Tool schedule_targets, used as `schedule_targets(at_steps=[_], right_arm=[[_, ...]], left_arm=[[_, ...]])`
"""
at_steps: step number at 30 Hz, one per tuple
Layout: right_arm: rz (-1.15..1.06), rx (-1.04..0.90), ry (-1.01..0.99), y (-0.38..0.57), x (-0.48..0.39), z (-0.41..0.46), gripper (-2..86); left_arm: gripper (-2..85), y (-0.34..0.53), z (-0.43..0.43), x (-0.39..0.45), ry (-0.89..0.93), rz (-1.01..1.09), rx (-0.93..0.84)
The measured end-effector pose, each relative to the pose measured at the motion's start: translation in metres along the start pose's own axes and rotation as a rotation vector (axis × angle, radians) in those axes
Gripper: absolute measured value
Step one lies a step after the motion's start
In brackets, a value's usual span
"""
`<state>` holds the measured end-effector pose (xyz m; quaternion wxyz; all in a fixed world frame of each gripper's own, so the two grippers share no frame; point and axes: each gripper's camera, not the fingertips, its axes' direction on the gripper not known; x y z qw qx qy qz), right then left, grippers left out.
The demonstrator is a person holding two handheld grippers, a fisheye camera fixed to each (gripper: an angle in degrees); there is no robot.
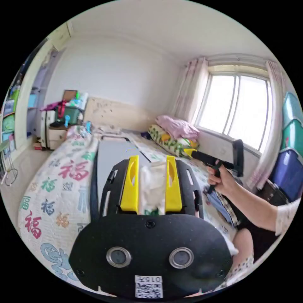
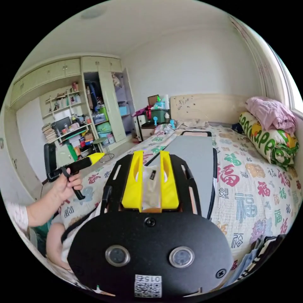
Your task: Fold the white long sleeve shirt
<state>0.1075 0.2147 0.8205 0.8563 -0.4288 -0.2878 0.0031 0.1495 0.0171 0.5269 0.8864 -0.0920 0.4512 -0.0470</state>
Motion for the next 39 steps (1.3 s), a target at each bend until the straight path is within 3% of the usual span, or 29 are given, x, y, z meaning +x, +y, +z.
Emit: schedule_targets(at_steps=[3, 10, 16, 21, 25, 39], right_arm=[[0.067, -0.049, -0.041, 0.052, 0.015, -0.045, 9.2], [0.437, -0.255, 0.04, 0.142, 0.058, -0.175, 12.1], [0.624, -0.418, 0.102, 0.162, 0.074, -0.207, 12.9], [0.621, -0.525, 0.107, 0.145, 0.067, -0.187, 13.5], [0.658, -0.489, 0.106, 0.125, 0.068, -0.185, 12.5], [0.682, -0.518, 0.087, 0.075, 0.071, -0.178, 2.2]], left_arm=[[11.0, 0.053, -0.028, 0.007, 0.011, 0.007, -0.071], [11.5, 0.18, -0.129, 0.044, -0.158, -0.311, -0.281], [11.3, 0.235, -0.122, 0.086, -0.112, -0.488, -0.447], [10.5, 0.207, -0.09, 0.105, -0.117, -0.465, -0.506], [9.9, 0.182, -0.044, 0.109, -0.068, -0.452, -0.649], [7.9, 0.118, -0.027, 0.158, -0.09, -0.472, -0.654]])
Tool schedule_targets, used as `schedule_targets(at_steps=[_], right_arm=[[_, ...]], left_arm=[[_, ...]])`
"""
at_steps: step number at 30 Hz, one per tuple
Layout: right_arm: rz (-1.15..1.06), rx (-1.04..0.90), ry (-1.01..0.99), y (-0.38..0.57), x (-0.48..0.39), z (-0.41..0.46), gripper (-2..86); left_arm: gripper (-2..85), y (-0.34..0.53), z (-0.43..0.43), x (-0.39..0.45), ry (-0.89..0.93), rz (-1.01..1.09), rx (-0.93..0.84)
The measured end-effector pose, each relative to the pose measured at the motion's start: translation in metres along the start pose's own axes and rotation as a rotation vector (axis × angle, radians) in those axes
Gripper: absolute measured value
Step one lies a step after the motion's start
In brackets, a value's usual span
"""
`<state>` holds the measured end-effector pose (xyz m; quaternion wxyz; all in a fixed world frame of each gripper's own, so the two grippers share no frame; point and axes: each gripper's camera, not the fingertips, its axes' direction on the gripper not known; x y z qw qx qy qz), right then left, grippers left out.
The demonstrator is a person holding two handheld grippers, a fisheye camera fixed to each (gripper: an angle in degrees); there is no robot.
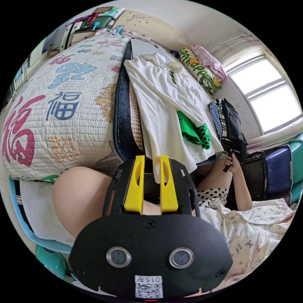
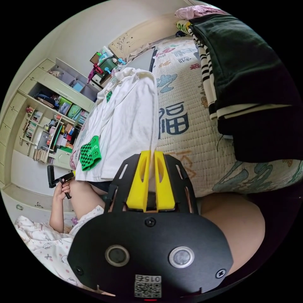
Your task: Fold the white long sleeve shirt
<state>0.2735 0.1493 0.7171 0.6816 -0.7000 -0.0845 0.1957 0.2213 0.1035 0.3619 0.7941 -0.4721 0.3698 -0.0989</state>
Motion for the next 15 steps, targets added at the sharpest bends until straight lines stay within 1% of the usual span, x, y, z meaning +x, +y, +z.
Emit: schedule_targets(at_steps=[4, 9, 15], right_arm=[[0.013, 0.005, -0.033, -0.005, -0.001, -0.006, 0.8], [-0.014, 0.014, 0.002, -0.007, -0.014, -0.015, 0.3], [-0.04, 0.029, 0.056, -0.005, -0.022, -0.026, 0.0]], left_arm=[[7.1, -0.002, -0.009, 0.014, 0.021, -0.007, -0.007], [1.8, 0.004, -0.019, 0.019, 0.109, -0.027, -0.004], [0.2, -0.002, -0.041, 0.043, 0.09, -0.013, -0.003]])
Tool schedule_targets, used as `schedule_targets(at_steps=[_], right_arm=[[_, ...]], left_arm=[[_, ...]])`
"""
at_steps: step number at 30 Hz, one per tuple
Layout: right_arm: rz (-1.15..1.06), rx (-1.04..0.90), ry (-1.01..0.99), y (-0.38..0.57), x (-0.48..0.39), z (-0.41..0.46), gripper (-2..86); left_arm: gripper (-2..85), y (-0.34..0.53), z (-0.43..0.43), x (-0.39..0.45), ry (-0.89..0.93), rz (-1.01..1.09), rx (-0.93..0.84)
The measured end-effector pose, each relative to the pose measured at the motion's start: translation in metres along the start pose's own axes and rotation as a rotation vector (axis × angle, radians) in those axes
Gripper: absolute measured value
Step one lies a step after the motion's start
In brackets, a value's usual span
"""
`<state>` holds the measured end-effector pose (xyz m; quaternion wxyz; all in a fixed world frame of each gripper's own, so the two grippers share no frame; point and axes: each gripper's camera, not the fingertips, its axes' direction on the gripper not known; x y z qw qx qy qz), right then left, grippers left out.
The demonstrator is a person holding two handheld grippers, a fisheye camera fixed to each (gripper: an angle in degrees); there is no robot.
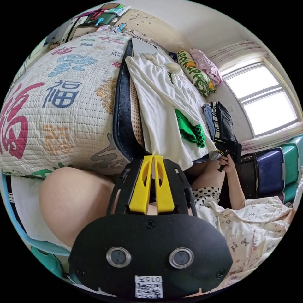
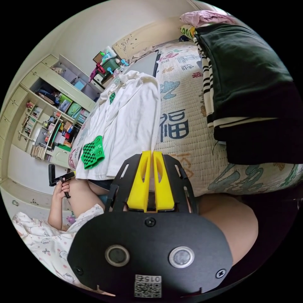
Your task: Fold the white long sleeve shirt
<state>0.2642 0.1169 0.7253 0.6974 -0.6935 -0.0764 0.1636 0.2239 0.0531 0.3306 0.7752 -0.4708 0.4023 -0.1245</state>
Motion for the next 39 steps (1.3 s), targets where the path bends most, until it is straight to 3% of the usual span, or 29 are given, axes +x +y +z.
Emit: schedule_targets(at_steps=[5, 11, 19, 25, 28, 34, 39], right_arm=[[0.01, 0.013, 0.03, 0.015, 0.009, -0.016, 0.0], [0.052, 0.013, 0.115, 0.058, 0.03, -0.032, 0.0], [0.024, -0.084, 0.266, 0.111, 0.055, -0.012, 1.8], [-0.011, 0.063, 0.32, 0.156, 0.067, -0.066, 7.1], [-0.12, 0.138, 0.18, 0.18, 0.053, -0.085, 7.3], [-0.326, 0.034, -0.235, 0.197, 0.026, -0.03, 9.4], [-0.32, -0.085, -0.282, 0.2, 0.043, 0.017, 11.0]], left_arm=[[-0.3, 0.016, -0.047, 0.014, 0.007, -0.014, 0.088], [-0.4, 0.037, -0.139, 0.039, -0.119, -0.012, 0.202], [1.5, 0.036, -0.159, 0.066, -0.278, -0.05, 0.121], [6.4, 0.043, -0.216, 0.11, -0.366, 0.026, 0.244], [6.8, 0.04, -0.221, 0.159, -0.344, 0.183, 0.287], [8.4, 0.022, -0.154, 0.259, -0.15, 0.507, 0.305], [10.7, 0.005, -0.099, 0.302, -0.006, 0.603, 0.249]])
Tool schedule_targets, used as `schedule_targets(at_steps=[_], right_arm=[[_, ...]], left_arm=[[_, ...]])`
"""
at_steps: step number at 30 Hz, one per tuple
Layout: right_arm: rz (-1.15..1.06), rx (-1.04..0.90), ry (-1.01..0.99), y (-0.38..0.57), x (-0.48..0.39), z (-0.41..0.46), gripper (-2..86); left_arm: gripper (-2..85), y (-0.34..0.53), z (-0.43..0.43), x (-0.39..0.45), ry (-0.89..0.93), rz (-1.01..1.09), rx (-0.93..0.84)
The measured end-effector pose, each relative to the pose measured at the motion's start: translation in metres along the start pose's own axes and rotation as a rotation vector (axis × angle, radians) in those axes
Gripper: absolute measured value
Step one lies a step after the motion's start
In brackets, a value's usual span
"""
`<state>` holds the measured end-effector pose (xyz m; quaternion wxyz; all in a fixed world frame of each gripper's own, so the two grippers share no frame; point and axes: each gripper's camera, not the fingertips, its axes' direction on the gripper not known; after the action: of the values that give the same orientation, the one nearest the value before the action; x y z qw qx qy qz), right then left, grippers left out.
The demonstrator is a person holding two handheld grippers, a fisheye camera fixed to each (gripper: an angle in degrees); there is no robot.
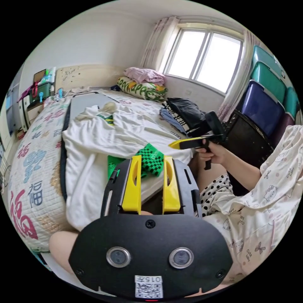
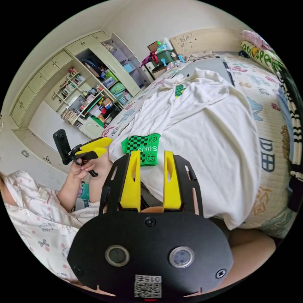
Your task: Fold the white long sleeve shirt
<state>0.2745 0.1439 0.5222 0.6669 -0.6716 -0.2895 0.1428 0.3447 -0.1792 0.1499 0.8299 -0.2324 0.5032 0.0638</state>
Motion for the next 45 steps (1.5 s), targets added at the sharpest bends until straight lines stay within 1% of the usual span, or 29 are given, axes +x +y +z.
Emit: schedule_targets(at_steps=[2, 5, 7, 8, 10, 13, 15, 18, 20, 21, 23, 26, 28, 29, 32, 34, 36, 39, 45], right_arm=[[0.009, -0.038, -0.01, 0.013, 0.013, 0.006, 10.8], [-0.012, -0.072, 0.0, 0.042, 0.026, 0.0, 8.7], [-0.01, -0.089, -0.035, 0.061, 0.04, -0.013, 5.1], [-0.011, -0.079, -0.056, 0.065, 0.042, -0.019, 4.1], [-0.049, 0.007, -0.165, 0.08, 0.041, -0.047, 2.2], [-0.116, 0.051, -0.273, 0.087, 0.028, -0.065, 1.3], [-0.156, 0.041, -0.307, 0.087, 0.017, -0.063, 1.3], [-0.22, 0.026, -0.357, 0.09, 0.002, -0.05, 1.7], [-0.265, 0.01, -0.357, 0.096, -0.007, -0.041, 2.5], [-0.304, 0.011, -0.34, 0.103, -0.012, -0.04, 3.4], [-0.357, 0.013, -0.309, 0.12, -0.014, -0.039, 5.2], [-0.446, -0.058, -0.163, 0.161, -0.004, -0.017, 7.5], [-0.505, -0.15, -0.023, 0.194, 0.005, 0.015, 8.6], [-0.522, -0.164, 0.008, 0.201, 0.004, 0.023, 8.9], [-0.601, -0.186, 0.133, 0.225, -0.007, 0.06, 10.3], [-0.638, -0.264, 0.239, 0.232, -0.009, 0.1, 11.9], [-0.648, -0.319, 0.298, 0.236, -0.004, 0.124, 11.9], [-0.658, -0.319, 0.351, 0.237, 0.008, 0.134, 9.8], [-0.702, -0.312, 0.352, 0.236, 0.02, 0.133, 10.0]], left_arm=[[11.1, -0.002, 0.016, 0.009, 0.027, 0.019, -0.016], [11.6, 0.005, 0.023, 0.014, 0.021, 0.027, -0.027], [11.9, 0.011, 0.023, 0.013, 0.018, 0.019, -0.034], [12.3, 0.016, 0.023, 0.013, 0.012, 0.013, -0.04], [12.7, 0.023, 0.021, 0.016, -0.008, 0.017, -0.04], [13.1, 0.038, 0.008, 0.02, -0.073, -0.002, 0.006], [13.3, 0.05, -0.009, 0.02, -0.142, -0.044, 0.07], [12.7, 0.065, -0.026, 0.014, -0.235, -0.101, 0.116], [7.6, 0.083, -0.043, -0.003, -0.269, -0.184, 0.161], [3.2, 0.094, -0.053, -0.014, -0.281, -0.214, 0.175], [1.2, 0.112, -0.071, -0.033, -0.304, -0.258, 0.198], [0.4, 0.148, -0.101, -0.071, -0.339, -0.34, 0.216], [0.3, 0.169, -0.112, -0.092, -0.326, -0.381, 0.218], [0.2, 0.182, -0.115, -0.104, -0.314, -0.398, 0.215], [0.1, 0.207, -0.109, -0.12, -0.307, -0.409, 0.194], [0.0, 0.217, -0.1, -0.127, -0.296, -0.412, 0.179], [0.0, 0.224, -0.091, -0.132, -0.283, -0.402, 0.164], [0.0, 0.235, -0.075, -0.144, -0.276, -0.376, 0.133], [0.0, 0.257, -0.055, -0.185, -0.222, -0.408, 0.151]])
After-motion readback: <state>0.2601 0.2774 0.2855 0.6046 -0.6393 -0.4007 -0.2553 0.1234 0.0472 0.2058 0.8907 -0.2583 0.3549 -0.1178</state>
